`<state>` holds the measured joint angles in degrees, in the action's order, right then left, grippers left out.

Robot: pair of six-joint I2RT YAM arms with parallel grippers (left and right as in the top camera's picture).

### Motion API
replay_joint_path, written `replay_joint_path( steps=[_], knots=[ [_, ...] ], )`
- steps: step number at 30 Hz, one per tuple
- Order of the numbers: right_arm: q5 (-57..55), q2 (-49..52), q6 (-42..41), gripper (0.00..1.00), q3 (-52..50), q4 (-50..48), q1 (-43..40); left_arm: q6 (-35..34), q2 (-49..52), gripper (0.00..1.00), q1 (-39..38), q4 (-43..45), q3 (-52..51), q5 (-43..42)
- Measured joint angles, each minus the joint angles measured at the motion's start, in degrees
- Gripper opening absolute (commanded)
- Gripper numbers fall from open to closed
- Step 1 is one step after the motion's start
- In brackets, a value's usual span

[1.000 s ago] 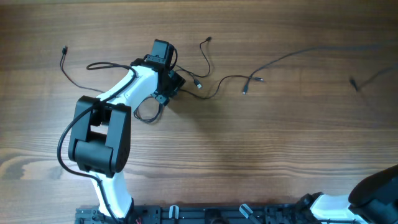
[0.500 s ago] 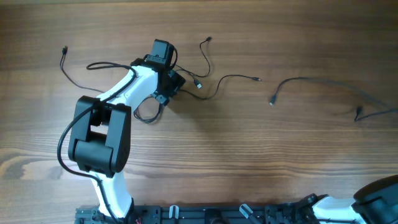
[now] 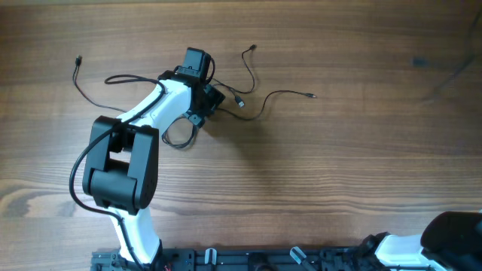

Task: Untangle cables
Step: 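Pull the right gripper far right, dragging one cable out of the pile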

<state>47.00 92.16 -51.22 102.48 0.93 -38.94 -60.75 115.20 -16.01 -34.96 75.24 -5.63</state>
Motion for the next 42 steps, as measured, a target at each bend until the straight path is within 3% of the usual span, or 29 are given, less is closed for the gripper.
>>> replay_joint_path(
  steps=[6, 13, 16, 23, 29, 36, 38, 39, 40, 42],
  knots=[
    [-20.5, 3.0, -2.7, 0.05, 0.1, -3.7, 6.6, 0.0, 0.0, 0.67, 0.0, 0.2, 0.0, 0.0],
    [-25.2, 17.4, -20.9, 0.04, 0.0, -13.0, 8.7, 0.0, 0.0, 0.67, 0.0, 0.2, 0.0, 0.0],
    [-22.8, 20.3, -21.6, 0.04, 0.0, -5.7, 8.3, 0.0, 0.0, 0.67, 0.0, 0.2, 0.0, 0.0],
    [-22.2, 20.5, -14.4, 0.04, 0.0, 26.4, 3.4, 0.0, 0.0, 0.68, 0.0, 0.7, 0.0, 0.2],
    [-36.0, 20.7, -12.7, 0.04, -0.2, 50.4, -0.8, 0.0, 0.0, 0.67, 0.0, 0.9, 0.0, 0.3],
    [-51.4, 20.7, -7.1, 0.05, -10.6, 51.4, -0.6, 0.0, 0.0, 0.67, 0.0, 0.9, 0.0, 0.3],
    [-53.1, 20.7, -6.7, 0.25, -14.7, 50.4, -0.6, 0.0, 0.0, 0.67, 0.0, 0.9, 0.0, 0.3],
    [-53.5, 20.7, -6.4, 0.3, -15.9, 50.0, -0.6, 0.0, 0.0, 0.68, 0.0, 0.9, 0.0, 0.3],
    [-53.7, 20.7, -6.1, 0.43, -16.9, 49.9, -0.6, 0.0, 0.0, 0.68, 0.0, 0.9, 0.0, 0.3],
    [-54.6, 20.7, -5.8, 0.84, -18.0, 50.0, -0.6, 0.0, 0.0, 0.68, 0.0, 1.0, 0.0, 0.3]
  ],
)
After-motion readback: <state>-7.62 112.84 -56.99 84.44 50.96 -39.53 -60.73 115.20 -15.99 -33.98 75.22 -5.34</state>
